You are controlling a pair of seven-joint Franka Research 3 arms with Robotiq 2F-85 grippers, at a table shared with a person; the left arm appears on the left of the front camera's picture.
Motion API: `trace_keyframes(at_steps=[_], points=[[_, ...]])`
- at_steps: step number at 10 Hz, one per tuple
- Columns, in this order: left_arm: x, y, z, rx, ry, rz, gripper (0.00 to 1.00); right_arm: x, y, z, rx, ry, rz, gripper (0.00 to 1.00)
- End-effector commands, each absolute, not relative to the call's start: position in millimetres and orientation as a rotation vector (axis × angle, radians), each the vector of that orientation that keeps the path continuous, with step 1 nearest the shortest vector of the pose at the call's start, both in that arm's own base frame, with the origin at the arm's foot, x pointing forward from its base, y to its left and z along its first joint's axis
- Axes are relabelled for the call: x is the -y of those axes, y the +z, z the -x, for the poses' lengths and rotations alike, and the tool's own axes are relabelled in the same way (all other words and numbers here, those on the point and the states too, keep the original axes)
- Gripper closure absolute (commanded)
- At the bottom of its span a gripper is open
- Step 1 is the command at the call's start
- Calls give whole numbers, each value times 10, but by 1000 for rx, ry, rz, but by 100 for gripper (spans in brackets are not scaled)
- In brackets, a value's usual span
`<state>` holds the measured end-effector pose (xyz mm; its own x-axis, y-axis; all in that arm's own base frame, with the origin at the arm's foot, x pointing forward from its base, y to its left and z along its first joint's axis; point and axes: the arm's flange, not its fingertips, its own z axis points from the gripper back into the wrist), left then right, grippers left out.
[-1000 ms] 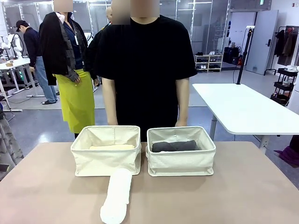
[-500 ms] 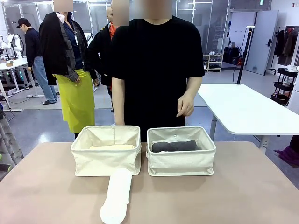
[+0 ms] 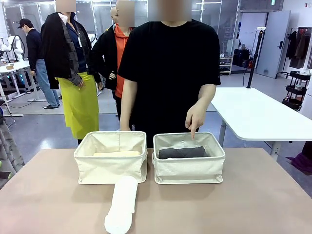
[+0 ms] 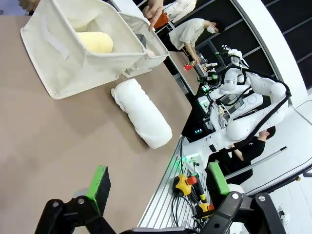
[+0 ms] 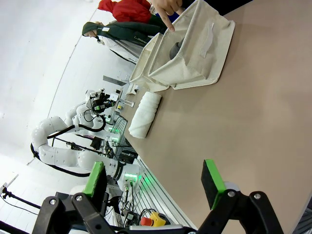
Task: Divide the towels into two baskets.
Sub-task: Pick up one hotel-folded towel from the bottom of the table and place it in the Fabric basket indicated by the person.
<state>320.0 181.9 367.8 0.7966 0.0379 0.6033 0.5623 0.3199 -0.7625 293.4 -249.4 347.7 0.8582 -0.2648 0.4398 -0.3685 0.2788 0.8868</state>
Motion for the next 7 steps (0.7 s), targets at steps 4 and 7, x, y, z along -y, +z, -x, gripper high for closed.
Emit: trace_keyframes(at_steps=[4,7], points=[[-1830,3728,-3181,587,-367,1203,0,2474,3521,-2918,560,52,-1314,2],[-1819,3678,-3200,585,-372,1211,0,2474,3521,-2918,560,52,-1314,2]])
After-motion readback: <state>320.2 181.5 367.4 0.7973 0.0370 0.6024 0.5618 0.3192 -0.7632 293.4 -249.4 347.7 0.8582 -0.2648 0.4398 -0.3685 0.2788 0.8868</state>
